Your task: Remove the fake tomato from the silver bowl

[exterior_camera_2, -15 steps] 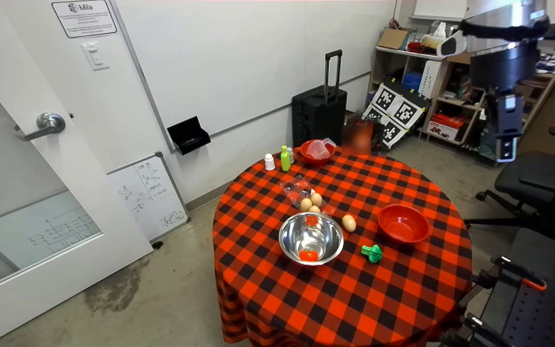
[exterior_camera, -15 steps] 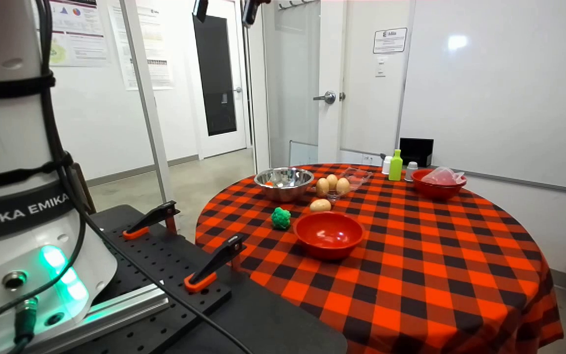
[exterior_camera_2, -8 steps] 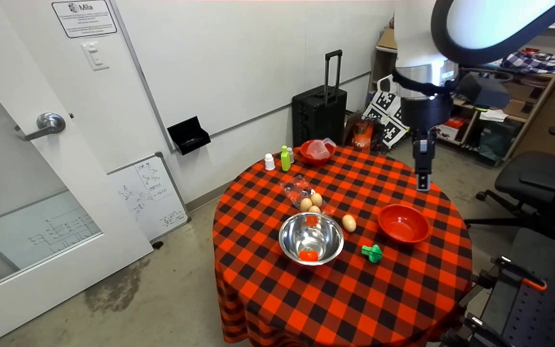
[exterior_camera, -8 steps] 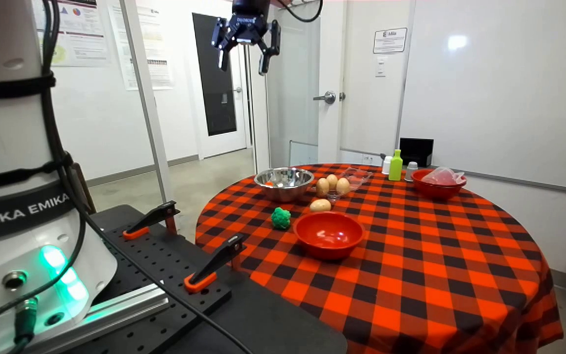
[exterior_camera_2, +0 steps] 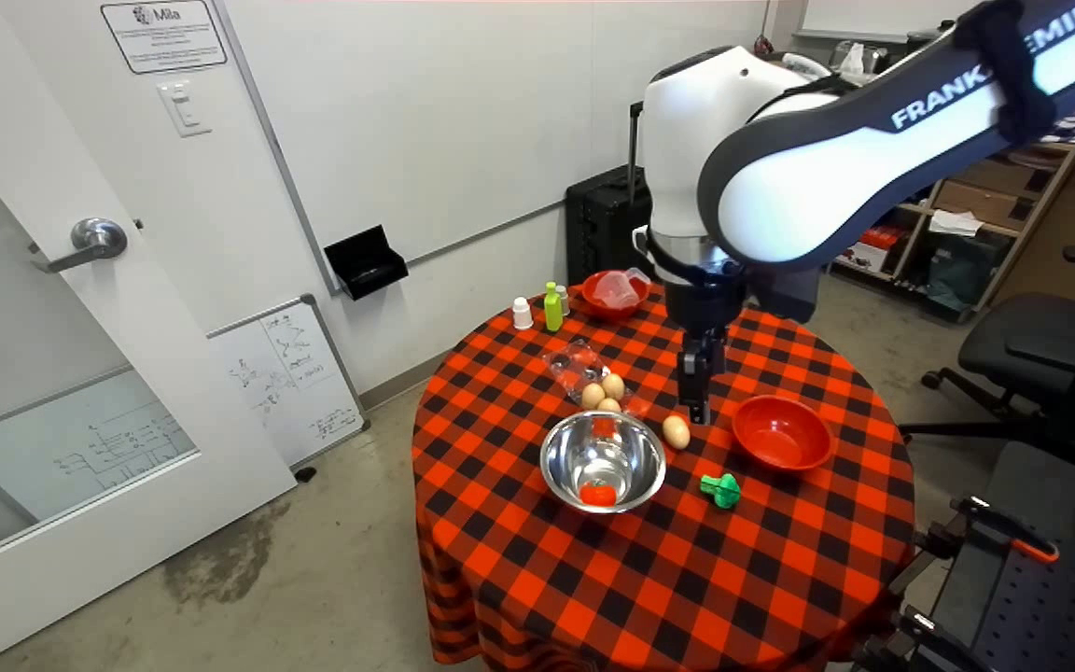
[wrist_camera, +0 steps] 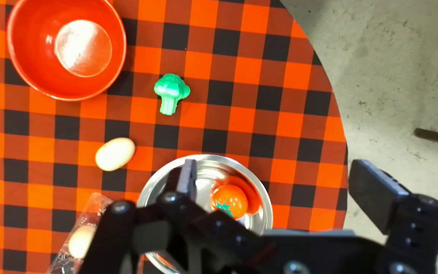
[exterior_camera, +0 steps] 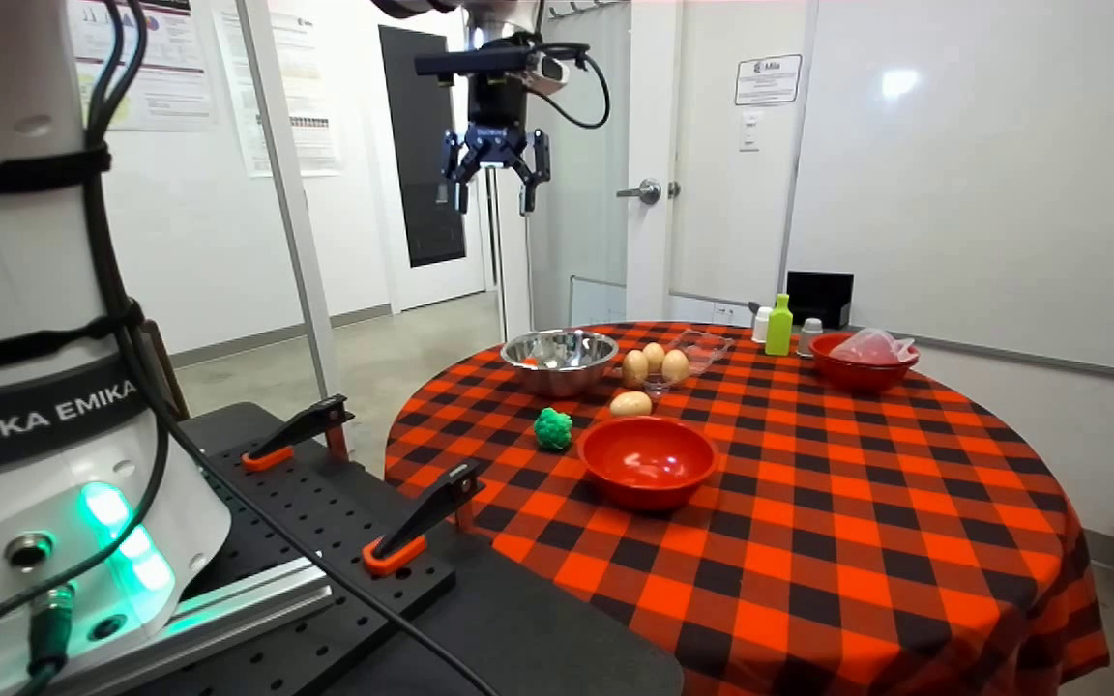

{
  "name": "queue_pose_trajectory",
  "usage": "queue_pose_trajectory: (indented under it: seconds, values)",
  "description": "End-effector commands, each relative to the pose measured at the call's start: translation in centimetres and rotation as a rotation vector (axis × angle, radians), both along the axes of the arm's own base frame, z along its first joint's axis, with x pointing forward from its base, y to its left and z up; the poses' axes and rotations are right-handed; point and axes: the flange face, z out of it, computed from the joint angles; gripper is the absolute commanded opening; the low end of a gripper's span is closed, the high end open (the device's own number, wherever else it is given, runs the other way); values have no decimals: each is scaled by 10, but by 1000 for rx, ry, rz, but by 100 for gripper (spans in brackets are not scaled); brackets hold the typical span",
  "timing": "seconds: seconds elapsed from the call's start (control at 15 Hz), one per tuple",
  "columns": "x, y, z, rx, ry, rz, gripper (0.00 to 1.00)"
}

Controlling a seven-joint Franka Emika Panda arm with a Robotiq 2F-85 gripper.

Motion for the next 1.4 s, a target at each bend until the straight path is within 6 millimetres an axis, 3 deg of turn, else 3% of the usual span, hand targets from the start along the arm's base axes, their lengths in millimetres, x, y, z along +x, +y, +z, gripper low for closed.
queue_pose_trajectory:
  seconds: [0.0,0.33,0.73,1.33]
  values:
    - [38,25,-33,-82,-20,-14,100]
    - [79,30,-76,-179,-14,-45,100]
    - [125,22,-113,-152,24,-85,100]
    - [161,7,-165,-68,166,-249,100]
